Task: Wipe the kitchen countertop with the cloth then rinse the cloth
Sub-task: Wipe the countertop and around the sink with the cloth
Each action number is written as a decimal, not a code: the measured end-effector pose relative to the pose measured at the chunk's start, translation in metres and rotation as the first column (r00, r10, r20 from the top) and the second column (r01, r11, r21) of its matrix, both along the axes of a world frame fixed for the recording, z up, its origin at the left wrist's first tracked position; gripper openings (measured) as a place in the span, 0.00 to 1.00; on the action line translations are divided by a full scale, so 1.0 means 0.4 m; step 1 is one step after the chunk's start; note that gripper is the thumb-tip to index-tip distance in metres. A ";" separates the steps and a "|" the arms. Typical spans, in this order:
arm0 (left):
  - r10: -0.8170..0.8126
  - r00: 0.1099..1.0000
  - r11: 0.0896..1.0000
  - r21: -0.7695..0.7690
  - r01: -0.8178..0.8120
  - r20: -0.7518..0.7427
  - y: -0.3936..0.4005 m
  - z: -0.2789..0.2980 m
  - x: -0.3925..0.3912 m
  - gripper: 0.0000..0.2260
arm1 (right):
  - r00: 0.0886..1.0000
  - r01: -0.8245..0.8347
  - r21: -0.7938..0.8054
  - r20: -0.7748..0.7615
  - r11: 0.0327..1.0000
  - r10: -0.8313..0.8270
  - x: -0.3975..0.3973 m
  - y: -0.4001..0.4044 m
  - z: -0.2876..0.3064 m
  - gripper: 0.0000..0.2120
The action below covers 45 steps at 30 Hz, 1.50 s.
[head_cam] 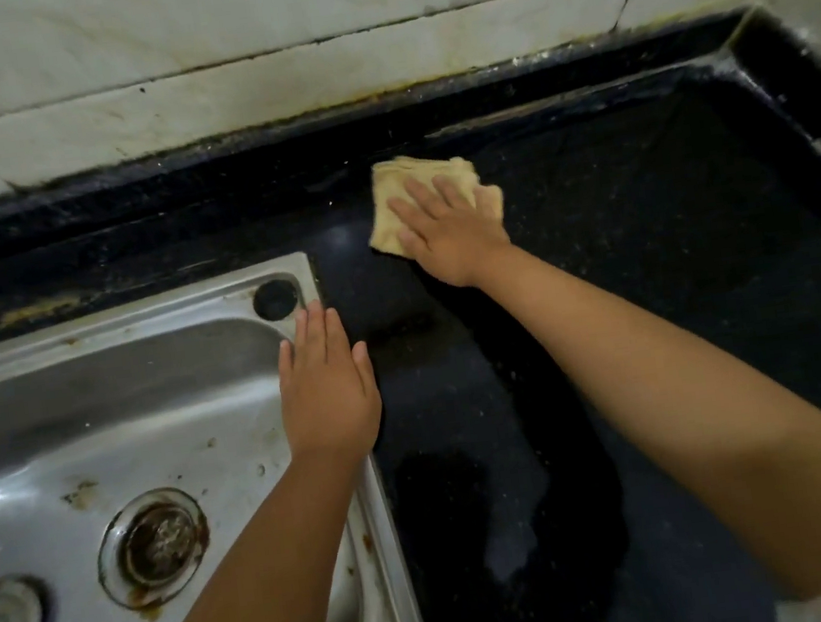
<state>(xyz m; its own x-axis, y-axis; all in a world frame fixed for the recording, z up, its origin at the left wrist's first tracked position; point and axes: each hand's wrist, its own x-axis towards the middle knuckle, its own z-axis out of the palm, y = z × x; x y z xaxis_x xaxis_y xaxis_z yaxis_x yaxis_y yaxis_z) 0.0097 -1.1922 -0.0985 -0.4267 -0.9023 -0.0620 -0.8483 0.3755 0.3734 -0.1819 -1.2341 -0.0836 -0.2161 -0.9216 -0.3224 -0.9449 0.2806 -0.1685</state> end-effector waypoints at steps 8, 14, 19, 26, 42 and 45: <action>-0.004 0.999 1.000 -0.017 0.003 -0.038 0.003 -0.010 0.012 0.26 | 0.996 -0.019 -0.089 -0.091 0.996 0.011 0.138 0.461 -0.038 0.23; 0.022 0.995 0.999 0.050 -0.018 -0.098 0.013 -0.002 0.018 0.29 | 0.993 -0.106 -0.048 0.039 0.993 0.108 0.127 0.270 0.019 0.28; 0.011 0.999 1.000 0.000 -0.011 -0.049 -0.009 0.012 0.010 0.29 | 0.967 -0.253 -0.032 -0.028 0.967 0.252 0.104 -0.018 0.026 0.22; -0.008 0.999 1.000 -0.011 0.008 0.054 -0.001 0.003 0.003 0.29 | 0.970 -0.242 -0.006 -0.033 0.970 0.241 0.018 -0.098 0.005 0.22; 0.040 0.970 0.999 -0.011 -0.039 0.239 0.004 0.024 0.000 0.23 | 0.984 -0.160 -0.153 -0.105 0.975 0.145 0.210 0.719 -0.037 0.19; 0.067 0.961 0.997 0.012 -0.073 0.270 0.057 0.048 -0.003 0.24 | 0.986 0.093 -0.035 -0.133 0.995 -0.097 0.049 0.763 -0.014 0.26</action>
<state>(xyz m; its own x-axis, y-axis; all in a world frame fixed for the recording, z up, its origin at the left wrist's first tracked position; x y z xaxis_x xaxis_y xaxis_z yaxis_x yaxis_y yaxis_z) 0.0086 -1.1694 -0.0794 -0.3269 -0.9266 -0.1860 -0.9426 0.3054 0.1353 -0.1622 -0.9290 -0.0892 -0.3428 -0.9033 -0.2581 -0.9288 0.3670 -0.0509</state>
